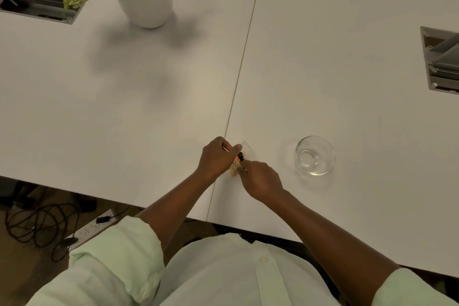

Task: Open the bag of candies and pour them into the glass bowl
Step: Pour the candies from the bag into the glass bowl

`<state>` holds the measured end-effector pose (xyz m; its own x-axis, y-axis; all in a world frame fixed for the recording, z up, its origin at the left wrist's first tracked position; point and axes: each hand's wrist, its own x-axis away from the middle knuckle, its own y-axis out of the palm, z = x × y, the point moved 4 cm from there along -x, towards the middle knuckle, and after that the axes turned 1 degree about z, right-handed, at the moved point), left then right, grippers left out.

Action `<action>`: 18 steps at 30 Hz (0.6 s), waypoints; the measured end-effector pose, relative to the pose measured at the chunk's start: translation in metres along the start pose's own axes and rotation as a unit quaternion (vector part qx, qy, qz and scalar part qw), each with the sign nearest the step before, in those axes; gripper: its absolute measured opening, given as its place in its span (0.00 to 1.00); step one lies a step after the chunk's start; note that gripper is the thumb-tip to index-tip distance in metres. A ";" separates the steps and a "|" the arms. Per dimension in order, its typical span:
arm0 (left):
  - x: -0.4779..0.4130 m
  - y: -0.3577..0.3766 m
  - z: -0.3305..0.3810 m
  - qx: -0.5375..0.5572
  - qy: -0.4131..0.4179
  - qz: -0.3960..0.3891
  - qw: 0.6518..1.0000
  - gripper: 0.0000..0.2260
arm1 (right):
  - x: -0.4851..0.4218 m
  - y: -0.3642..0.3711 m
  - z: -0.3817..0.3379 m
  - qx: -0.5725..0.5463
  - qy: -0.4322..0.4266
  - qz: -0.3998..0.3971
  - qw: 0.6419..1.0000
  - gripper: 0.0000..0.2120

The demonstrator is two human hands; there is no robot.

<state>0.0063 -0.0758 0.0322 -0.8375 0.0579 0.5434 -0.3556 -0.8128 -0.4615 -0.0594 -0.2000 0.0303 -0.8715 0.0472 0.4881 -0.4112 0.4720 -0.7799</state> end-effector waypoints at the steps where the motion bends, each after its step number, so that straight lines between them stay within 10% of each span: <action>1: 0.000 0.000 0.000 0.006 -0.006 0.004 1.000 0.18 | -0.001 -0.005 0.001 0.001 -0.005 0.002 1.000 0.16; 9: 0.000 0.014 -0.017 0.041 -0.070 0.001 0.997 0.17 | 0.008 -0.045 0.016 -0.156 -0.035 0.004 0.987 0.16; 18: 0.018 0.066 -0.013 0.297 -0.204 -0.124 0.924 0.10 | 0.025 -0.078 0.063 -0.454 0.044 0.004 0.890 0.14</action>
<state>-0.0377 -0.1213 0.0024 -0.4906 0.1604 0.8565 -0.1228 -0.9858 0.1142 -0.0665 -0.2912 0.0782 -0.8325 0.1046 0.5441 0.0157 0.9861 -0.1655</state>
